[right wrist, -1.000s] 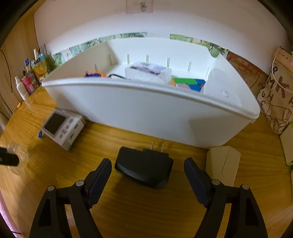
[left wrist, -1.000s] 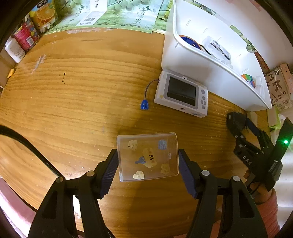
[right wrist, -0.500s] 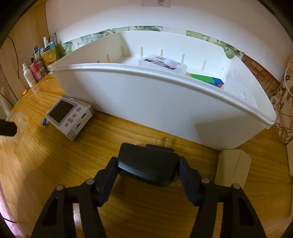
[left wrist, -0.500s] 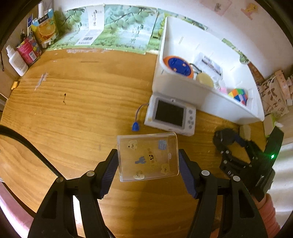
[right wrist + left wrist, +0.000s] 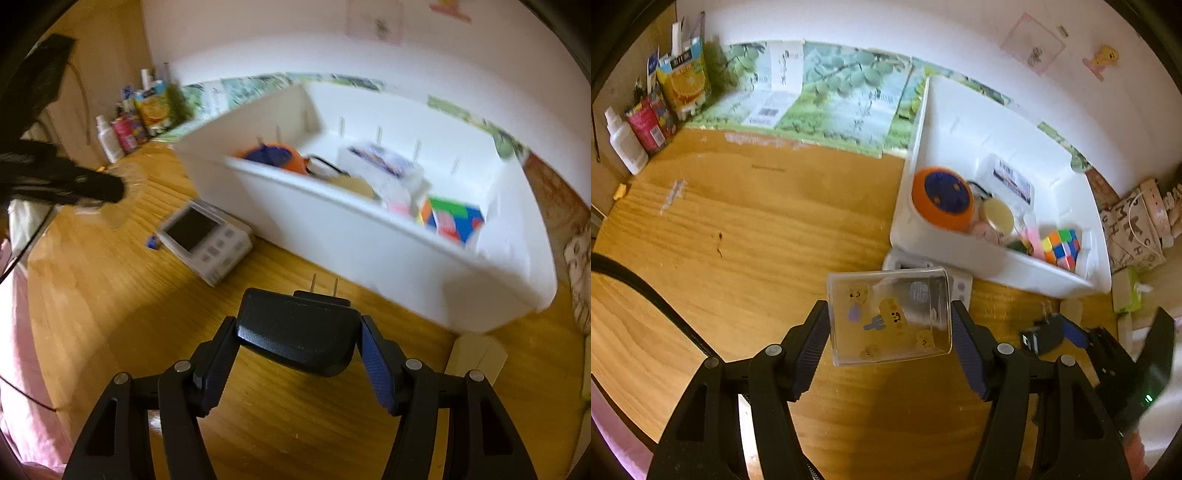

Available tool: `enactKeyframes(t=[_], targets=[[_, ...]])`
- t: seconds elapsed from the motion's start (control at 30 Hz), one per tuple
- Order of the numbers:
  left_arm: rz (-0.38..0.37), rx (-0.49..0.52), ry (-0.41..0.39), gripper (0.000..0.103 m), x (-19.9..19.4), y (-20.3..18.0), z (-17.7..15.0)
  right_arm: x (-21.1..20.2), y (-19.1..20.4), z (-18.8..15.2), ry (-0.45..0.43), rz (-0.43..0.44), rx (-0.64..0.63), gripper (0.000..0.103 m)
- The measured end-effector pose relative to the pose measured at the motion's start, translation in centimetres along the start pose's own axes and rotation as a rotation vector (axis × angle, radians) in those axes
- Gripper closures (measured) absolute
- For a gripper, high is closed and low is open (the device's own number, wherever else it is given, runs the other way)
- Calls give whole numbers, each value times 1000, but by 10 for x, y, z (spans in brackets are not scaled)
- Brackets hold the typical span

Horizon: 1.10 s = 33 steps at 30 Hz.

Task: Organize rigid objects
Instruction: 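Carry the clear case with left tool while right tool carries the charger over the bin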

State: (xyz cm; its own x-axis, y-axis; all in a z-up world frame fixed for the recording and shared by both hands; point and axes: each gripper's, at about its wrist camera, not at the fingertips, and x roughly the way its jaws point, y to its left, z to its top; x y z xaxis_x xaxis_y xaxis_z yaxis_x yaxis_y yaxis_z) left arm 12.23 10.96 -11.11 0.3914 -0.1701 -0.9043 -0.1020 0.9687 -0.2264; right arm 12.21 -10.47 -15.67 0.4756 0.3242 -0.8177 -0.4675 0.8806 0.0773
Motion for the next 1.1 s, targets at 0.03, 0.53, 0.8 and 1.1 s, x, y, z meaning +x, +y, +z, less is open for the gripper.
enactKeyframes(t=[0.03,0.53,0.8,1.1], targets=[[2,-1,-7,35,-1,0,3,-4,2,1,-6,4,-10,38],[46,170,-179,35,-27,-48,36,-49,-1,36,-160,38,-145,38],[7,242,-304,35,-36,-82,49,-59,-19,39,-246,3,-121,38],[-36,253,-352,35,-31,-109,58,-58,-58,37,-288,-78,28,38]])
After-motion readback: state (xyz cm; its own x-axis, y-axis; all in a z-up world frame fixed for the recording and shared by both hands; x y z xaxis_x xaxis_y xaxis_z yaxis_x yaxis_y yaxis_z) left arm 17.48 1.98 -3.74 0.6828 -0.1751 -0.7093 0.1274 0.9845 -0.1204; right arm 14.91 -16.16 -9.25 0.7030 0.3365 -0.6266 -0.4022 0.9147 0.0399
